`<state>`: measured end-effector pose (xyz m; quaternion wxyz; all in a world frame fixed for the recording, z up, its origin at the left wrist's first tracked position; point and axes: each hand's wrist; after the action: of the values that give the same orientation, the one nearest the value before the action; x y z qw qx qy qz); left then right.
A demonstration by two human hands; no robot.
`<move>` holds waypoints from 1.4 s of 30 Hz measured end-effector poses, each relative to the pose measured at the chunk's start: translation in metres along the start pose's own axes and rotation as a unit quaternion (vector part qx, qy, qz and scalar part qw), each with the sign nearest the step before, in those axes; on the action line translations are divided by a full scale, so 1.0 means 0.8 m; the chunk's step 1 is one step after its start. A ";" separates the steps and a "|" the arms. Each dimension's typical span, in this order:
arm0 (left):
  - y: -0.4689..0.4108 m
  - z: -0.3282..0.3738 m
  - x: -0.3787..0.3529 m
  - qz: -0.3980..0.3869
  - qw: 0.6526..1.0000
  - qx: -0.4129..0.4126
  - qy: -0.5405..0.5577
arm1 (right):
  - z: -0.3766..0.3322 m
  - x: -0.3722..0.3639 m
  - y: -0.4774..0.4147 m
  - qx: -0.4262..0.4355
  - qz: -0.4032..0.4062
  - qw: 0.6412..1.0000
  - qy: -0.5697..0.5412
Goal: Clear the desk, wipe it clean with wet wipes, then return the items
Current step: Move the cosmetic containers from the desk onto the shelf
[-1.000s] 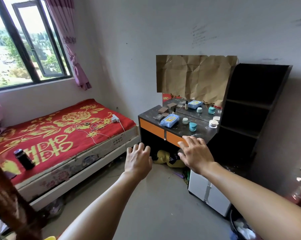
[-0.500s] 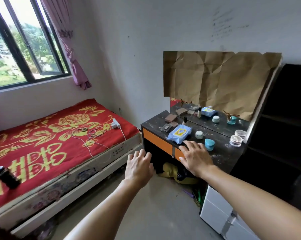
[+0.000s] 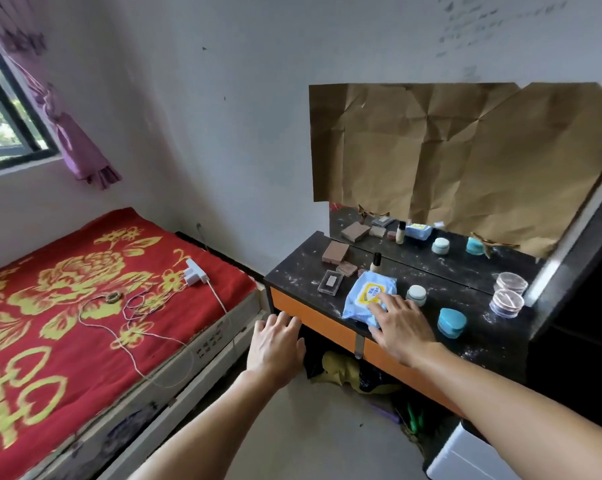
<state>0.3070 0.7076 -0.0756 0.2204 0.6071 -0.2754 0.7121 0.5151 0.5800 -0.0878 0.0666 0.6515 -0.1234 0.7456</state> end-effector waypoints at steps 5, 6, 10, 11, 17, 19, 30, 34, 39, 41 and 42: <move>-0.089 -0.010 -0.026 -0.025 0.999 -0.037 0.004 | 0.014 -0.023 -0.063 -0.019 -0.021 0.999 -0.021; -0.105 -0.010 -0.034 -0.031 0.998 -0.045 0.007 | 0.019 -0.030 -0.075 -0.024 -0.025 0.999 -0.025; -0.174 -0.005 -0.075 -0.061 0.996 -0.066 0.023 | 0.046 -0.071 -0.124 -0.026 -0.044 0.998 -0.049; -0.193 -0.003 -0.084 -0.070 0.995 -0.066 0.027 | 0.055 -0.082 -0.137 -0.028 -0.045 0.997 -0.060; -0.294 0.005 -0.126 -0.112 0.989 -0.095 0.017 | 0.110 -0.148 -0.210 -0.077 -0.062 0.986 -0.132; -0.327 0.006 -0.137 -0.116 0.988 -0.104 0.016 | 0.121 -0.161 -0.234 -0.092 -0.069 0.983 -0.142; -0.519 -0.025 -0.211 -0.194 0.973 -0.125 0.012 | 0.136 -0.212 -0.370 -0.143 -0.082 0.963 -0.214; -0.602 -0.034 -0.244 -0.240 0.955 -0.176 -0.005 | 0.127 -0.234 -0.409 -0.176 -0.104 0.946 -0.251; -0.702 -0.018 -0.278 -0.264 0.929 -0.260 -0.009 | 0.114 -0.264 -0.443 -0.171 -0.136 0.939 -0.266; -0.728 -0.004 -0.294 -0.274 0.918 -0.287 -0.010 | 0.104 -0.276 -0.448 -0.180 -0.174 0.928 -0.275; -0.738 0.003 -0.302 -0.283 0.911 -0.298 -0.012 | 0.099 -0.281 -0.448 -0.187 -0.187 0.923 -0.280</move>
<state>0.7317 1.1544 -0.2398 0.5801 0.5743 -0.2941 0.4971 0.7157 0.9165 -0.2652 0.2881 0.8207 -0.1505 0.4700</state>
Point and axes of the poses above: each hand's wrist, its own y-axis away from the middle knuckle, its own x-axis out of the back of the hand, z = x × y, and after that the axes turned 10 degrees about x, right-handed
